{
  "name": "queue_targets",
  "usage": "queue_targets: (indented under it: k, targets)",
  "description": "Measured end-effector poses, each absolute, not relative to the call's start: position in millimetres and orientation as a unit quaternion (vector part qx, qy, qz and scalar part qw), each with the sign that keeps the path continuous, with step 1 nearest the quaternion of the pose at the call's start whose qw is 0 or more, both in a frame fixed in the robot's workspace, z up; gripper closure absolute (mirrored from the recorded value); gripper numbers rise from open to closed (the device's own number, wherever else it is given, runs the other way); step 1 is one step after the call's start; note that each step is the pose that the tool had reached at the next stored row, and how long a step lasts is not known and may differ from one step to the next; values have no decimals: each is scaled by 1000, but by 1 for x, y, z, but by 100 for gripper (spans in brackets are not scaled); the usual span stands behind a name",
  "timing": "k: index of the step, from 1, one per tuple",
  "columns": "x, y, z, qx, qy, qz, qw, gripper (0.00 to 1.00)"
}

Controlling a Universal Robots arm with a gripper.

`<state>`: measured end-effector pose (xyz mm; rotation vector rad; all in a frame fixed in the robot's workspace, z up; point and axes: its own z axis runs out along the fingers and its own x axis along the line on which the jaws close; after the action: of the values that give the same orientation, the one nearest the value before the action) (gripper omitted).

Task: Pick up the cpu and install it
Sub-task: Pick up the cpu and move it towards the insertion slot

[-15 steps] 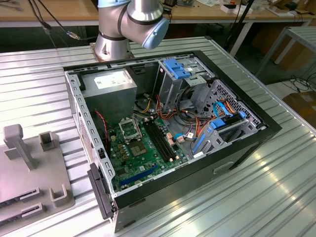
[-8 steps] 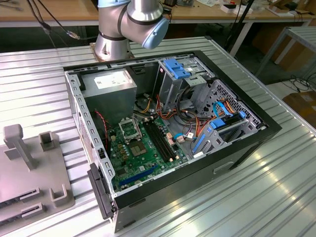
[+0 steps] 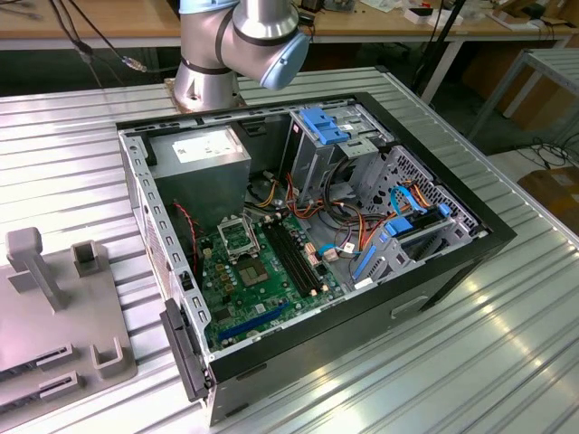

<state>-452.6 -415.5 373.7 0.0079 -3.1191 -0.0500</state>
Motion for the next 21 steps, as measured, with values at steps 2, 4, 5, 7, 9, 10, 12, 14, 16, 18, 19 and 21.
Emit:
queue_targets:
  k: [2, 4, 5, 7, 9, 10, 12, 14, 16, 18, 19, 21]
  targets:
    - [-453, -416, 374, 3, -1000, -16, 11, 89]
    - [-453, -416, 374, 3, -1000, -16, 11, 83]
    - [-453, -416, 374, 3, -1000, -16, 11, 83]
    - [-453, -416, 374, 3, -1000, -16, 11, 83]
    - [-453, -416, 374, 3, -1000, -16, 11, 82]
    - [-453, -416, 374, 3, -1000, -16, 11, 75]
    - [-453, -416, 374, 3, -1000, -16, 11, 75]
    - [-453, -416, 374, 3, -1000, -16, 11, 75]
    - [-453, -416, 374, 3, -1000, -16, 11, 75]
    - [-453, -416, 374, 3, -1000, -16, 11, 75]
    - [-453, -416, 374, 3, -1000, -16, 11, 75]
    - [-453, -416, 374, 3, -1000, -16, 11, 75]
